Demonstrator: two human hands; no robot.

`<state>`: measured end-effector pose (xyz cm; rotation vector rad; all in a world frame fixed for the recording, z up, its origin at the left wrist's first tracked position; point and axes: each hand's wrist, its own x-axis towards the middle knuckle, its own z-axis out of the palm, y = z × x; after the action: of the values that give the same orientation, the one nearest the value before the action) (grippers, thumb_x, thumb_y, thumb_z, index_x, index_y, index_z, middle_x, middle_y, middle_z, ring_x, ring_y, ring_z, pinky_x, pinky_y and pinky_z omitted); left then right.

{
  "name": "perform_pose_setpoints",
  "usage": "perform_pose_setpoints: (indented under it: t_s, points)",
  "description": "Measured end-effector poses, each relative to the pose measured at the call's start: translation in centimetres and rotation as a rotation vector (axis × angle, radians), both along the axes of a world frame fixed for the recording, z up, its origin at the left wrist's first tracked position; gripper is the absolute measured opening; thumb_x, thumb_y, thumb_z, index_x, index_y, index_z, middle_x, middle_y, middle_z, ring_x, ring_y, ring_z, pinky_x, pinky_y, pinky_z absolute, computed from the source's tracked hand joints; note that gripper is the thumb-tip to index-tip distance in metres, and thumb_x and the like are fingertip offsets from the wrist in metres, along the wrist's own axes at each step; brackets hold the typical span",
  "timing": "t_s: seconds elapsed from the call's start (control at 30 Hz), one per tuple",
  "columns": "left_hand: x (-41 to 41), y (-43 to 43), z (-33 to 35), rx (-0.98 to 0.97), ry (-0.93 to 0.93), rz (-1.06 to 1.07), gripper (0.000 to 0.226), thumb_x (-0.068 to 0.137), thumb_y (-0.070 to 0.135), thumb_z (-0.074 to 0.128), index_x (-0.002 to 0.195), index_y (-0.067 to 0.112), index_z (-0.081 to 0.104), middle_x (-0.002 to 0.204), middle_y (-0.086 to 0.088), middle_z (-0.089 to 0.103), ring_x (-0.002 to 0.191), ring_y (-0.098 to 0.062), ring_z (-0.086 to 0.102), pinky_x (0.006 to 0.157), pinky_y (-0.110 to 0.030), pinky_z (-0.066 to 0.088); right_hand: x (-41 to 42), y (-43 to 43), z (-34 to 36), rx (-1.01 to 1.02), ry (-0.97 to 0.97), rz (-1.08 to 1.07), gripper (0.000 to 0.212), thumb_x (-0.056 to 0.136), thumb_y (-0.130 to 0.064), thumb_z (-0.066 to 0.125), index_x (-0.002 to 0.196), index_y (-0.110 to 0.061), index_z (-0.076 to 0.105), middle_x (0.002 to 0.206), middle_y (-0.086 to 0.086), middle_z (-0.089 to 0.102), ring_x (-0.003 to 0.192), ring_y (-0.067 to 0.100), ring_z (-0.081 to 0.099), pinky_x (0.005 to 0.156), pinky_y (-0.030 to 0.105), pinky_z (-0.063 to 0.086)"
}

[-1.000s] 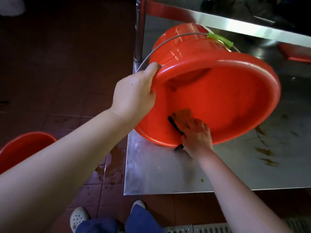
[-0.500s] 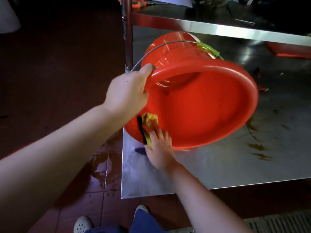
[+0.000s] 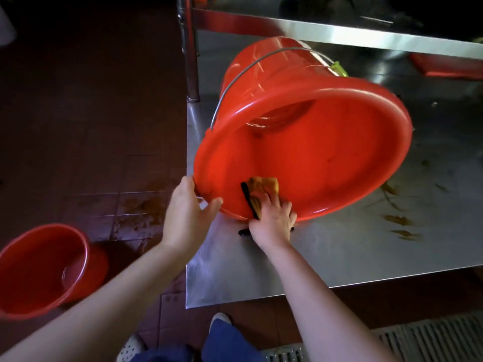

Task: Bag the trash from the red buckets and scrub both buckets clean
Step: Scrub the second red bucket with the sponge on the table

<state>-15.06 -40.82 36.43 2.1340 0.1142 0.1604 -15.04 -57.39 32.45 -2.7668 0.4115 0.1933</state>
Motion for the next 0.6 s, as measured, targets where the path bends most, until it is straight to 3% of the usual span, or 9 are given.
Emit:
perform_pose_setpoints:
  t_s: [0.07, 0.17, 0.23, 0.27, 0.33, 0.43, 0.5, 0.6]
  points:
    - [0.1, -0.7, -0.2, 0.025, -0.006, -0.003, 0.031, 0.084, 0.02, 0.064, 0.092, 0.021, 0.034, 0.085, -0.006, 0.055, 0.074, -0.021, 0.054, 0.062, -0.036, 0.04, 0.5, 2.2, 0.5, 0.274, 0.002, -0.071, 0.075, 0.079, -0.014, 0.06, 0.143, -0.038, 0.03, 0.149, -0.01, 0.027, 0.123, 0.031, 0.031, 0.1, 0.041, 0.024]
    - [0.5, -1.2, 1.1, 0.057, -0.1, -0.026, 0.027, 0.088, 0.014, 0.056, 0.092, 0.016, 0.03, 0.078, -0.005, 0.053, 0.067, -0.024, 0.05, 0.058, -0.031, 0.031, 0.3, 5.1, 1.6, 0.722, -0.14, -0.013, 0.07, 0.086, -0.024, 0.058, 0.141, -0.052, 0.026, 0.148, -0.011, 0.031, 0.122, 0.019, 0.029, 0.103, 0.033, 0.016]
    - [0.9, -0.8, 2.0, 0.085, -0.129, -0.04, 0.026, 0.088, 0.013, 0.055, 0.092, 0.015, 0.03, 0.075, -0.001, 0.05, 0.065, -0.025, 0.048, 0.056, -0.032, 0.029, -0.2, 5.4, 1.7, 0.757, -0.184, 0.094, 0.064, 0.085, -0.032, 0.048, 0.139, -0.055, 0.022, 0.151, -0.012, 0.026, 0.122, 0.017, 0.027, 0.102, 0.028, 0.016]
    - [1.1, -0.5, 2.6, 0.11, -0.141, -0.038, 0.026, 0.087, 0.014, 0.056, 0.092, 0.014, 0.03, 0.073, 0.0, 0.049, 0.064, -0.028, 0.047, 0.055, -0.032, 0.029, -0.2, 4.8, 1.3, 0.674, -0.175, 0.16, 0.066, 0.083, -0.032, 0.045, 0.139, -0.053, 0.017, 0.153, -0.012, 0.023, 0.124, 0.02, 0.028, 0.1, 0.028, 0.018]
    - [1.6, 0.4, 3.5, 0.195, -0.172, -0.019, 0.026, 0.085, 0.014, 0.058, 0.093, 0.013, 0.033, 0.068, 0.0, 0.047, 0.062, -0.035, 0.048, 0.054, -0.033, 0.028, 0.1, 2.2, 0.6, 0.304, -0.061, 0.296, 0.071, 0.087, -0.028, 0.048, 0.141, -0.053, 0.009, 0.157, -0.014, 0.013, 0.13, 0.03, 0.029, 0.101, 0.034, 0.023]
    - [2.3, 1.1, 4.3, 0.264, -0.18, -0.019, 0.026, 0.082, 0.012, 0.056, 0.091, 0.016, 0.031, 0.061, 0.001, 0.044, 0.057, -0.031, 0.048, 0.052, -0.032, 0.028, 1.1, -3.2, 0.4, -0.234, 0.009, 0.367, 0.082, 0.085, -0.03, 0.058, 0.142, -0.057, 0.007, 0.159, -0.014, 0.007, 0.124, 0.03, 0.035, 0.094, 0.038, 0.03]
    - [2.6, 0.8, 4.4, 0.284, -0.186, -0.03, 0.024, 0.082, 0.012, 0.054, 0.093, 0.015, 0.033, 0.059, 0.002, 0.043, 0.055, -0.028, 0.046, 0.053, -0.032, 0.029, 2.4, -5.8, 0.9, -0.404, -0.033, 0.288, 0.074, 0.087, -0.029, 0.056, 0.144, -0.052, 0.015, 0.158, -0.011, 0.014, 0.12, 0.029, 0.037, 0.09, 0.037, 0.031]
    - [2.9, 0.0, 4.4, 0.259, -0.166, -0.004, 0.023, 0.084, 0.014, 0.055, 0.094, 0.016, 0.034, 0.06, 0.004, 0.043, 0.052, -0.022, 0.042, 0.055, -0.03, 0.028, 3.2, -4.9, 0.3, -0.441, -0.065, 0.057, 0.061, 0.093, -0.022, 0.046, 0.146, -0.042, 0.024, 0.154, -0.008, 0.023, 0.119, 0.032, 0.036, 0.089, 0.038, 0.03]
